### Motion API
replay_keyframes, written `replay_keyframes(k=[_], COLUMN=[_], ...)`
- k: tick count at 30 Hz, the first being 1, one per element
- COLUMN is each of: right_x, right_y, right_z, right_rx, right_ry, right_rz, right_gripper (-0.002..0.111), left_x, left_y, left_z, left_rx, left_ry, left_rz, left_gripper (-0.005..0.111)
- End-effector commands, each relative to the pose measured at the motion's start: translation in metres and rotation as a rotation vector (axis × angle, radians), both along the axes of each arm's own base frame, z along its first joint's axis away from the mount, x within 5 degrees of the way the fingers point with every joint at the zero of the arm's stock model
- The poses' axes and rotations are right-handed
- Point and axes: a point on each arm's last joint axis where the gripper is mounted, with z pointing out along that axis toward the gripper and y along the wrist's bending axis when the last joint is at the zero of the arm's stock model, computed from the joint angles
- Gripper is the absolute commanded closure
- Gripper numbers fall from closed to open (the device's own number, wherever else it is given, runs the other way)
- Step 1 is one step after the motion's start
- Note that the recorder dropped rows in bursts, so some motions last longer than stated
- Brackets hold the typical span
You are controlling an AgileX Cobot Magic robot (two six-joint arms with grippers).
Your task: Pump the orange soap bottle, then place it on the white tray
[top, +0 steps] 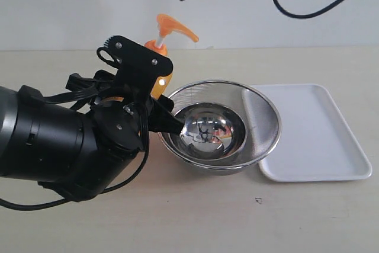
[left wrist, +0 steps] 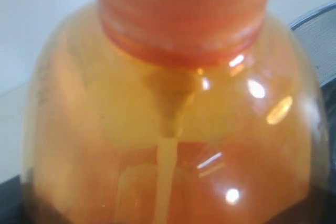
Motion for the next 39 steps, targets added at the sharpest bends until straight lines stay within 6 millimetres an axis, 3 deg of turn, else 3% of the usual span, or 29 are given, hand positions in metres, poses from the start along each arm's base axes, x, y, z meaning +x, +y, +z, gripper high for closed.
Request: replay_keyframes(k=[1, 21, 27, 39], right_x=[-0.008, -0.012, -0.003, 0.001], right_y=[-0.006, -0.005, 0.013, 0.017], right_z=[0.019, 0.014, -0.010, -0.029], right_rx=[0.024, 0.014, -0.004, -0.050], right_ry=[-0.086, -0.024, 0.041, 0.121], right_rz=[-0.011, 0.021, 0.053, 0.088], right_gripper=[0.108, 0.108, 0.108, 0.108], left_x=[0.001, 0.001, 0.001, 0.001], left_y=[-0.002, -0.002, -0.002, -0.002], left_z=[0.007, 0.007, 0.006, 0.006], left_rx=[-0.018, -0.018, -0.022, -0.023], left_ry=[-0.028, -0.028, -0.023, -0.022], left_rz=[-0.005, -0.005, 0.003, 0.004], left_gripper=[0.102, 0.102, 0.102, 0.102])
